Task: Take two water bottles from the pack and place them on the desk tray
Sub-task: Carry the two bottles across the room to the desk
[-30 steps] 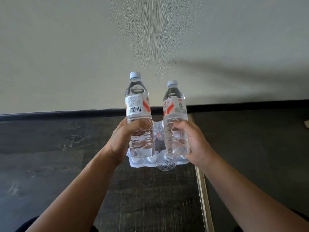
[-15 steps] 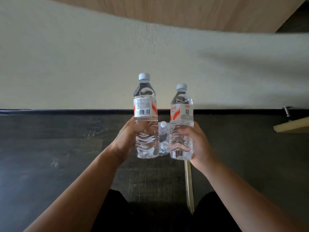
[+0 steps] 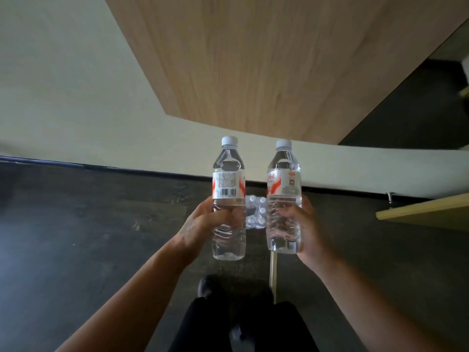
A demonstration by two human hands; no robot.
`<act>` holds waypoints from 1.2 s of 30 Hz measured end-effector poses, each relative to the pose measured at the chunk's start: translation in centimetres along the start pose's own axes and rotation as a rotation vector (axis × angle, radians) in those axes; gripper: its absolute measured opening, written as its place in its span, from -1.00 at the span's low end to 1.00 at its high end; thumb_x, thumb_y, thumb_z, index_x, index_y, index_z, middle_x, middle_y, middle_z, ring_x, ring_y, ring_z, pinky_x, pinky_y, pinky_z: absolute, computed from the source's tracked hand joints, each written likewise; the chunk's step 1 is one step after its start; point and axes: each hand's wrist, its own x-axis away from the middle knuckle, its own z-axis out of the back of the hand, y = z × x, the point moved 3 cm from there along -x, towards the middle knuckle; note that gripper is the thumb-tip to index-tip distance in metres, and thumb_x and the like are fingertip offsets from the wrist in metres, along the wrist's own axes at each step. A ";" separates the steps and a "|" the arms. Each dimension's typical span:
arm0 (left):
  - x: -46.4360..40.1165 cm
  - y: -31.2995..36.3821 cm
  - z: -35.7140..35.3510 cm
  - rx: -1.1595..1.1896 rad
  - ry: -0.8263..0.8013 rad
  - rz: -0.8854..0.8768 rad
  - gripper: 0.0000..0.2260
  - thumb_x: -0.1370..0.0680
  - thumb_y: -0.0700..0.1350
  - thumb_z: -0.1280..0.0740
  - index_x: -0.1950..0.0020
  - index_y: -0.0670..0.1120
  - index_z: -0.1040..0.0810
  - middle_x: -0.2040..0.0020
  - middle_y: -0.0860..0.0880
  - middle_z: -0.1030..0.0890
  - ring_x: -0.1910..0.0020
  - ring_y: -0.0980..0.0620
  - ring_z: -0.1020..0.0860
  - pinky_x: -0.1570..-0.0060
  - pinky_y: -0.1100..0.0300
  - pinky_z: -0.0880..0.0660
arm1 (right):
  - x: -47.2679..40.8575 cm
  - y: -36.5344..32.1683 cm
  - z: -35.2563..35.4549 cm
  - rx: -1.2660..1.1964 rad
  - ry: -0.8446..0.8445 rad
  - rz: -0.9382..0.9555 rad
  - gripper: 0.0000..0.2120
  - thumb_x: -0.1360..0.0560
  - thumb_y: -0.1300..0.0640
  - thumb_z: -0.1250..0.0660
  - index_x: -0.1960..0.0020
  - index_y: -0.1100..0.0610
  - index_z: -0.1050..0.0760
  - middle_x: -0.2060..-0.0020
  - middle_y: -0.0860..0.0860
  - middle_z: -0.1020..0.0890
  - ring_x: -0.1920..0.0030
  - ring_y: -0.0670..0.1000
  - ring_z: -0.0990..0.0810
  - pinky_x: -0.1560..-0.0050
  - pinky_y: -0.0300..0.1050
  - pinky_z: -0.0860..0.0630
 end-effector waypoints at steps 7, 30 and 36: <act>7.1 4.4 -0.8 0.047 0.067 -0.045 -0.71 -0.40 0.06 -0.42 -0.06 -0.01 -0.70 0.05 -0.07 -0.72 0.06 -0.04 -0.70 -0.04 -0.04 -0.62 | 6.2 -4.5 -3.4 -0.013 -0.019 0.001 -0.35 -0.32 0.12 -0.49 -0.40 0.11 -0.49 -0.16 0.25 -0.67 -0.06 0.19 -0.70 -0.06 0.16 -0.63; 34.7 -1.8 18.9 0.453 0.901 -0.140 -0.62 -0.34 0.00 -0.58 -0.14 -0.02 -0.74 0.03 -0.10 -0.78 0.09 -0.07 -0.75 0.04 0.01 -0.71 | 7.3 2.0 -38.4 0.403 -0.699 -0.223 -0.34 -0.21 0.13 -0.58 -0.29 0.11 -0.52 0.10 0.16 -0.69 0.22 0.12 -0.70 0.19 0.04 -0.64; 44.1 -4.0 29.7 0.501 1.055 -0.160 -0.57 -0.33 -0.02 -0.56 -0.18 -0.06 -0.72 0.01 -0.09 -0.81 0.07 -0.03 -0.77 0.03 0.05 -0.69 | 9.0 7.5 -53.8 0.574 -0.876 -0.241 -0.27 -0.26 0.13 -0.56 -0.39 0.18 -0.47 0.07 0.18 -0.67 0.16 0.14 -0.70 0.14 0.07 -0.63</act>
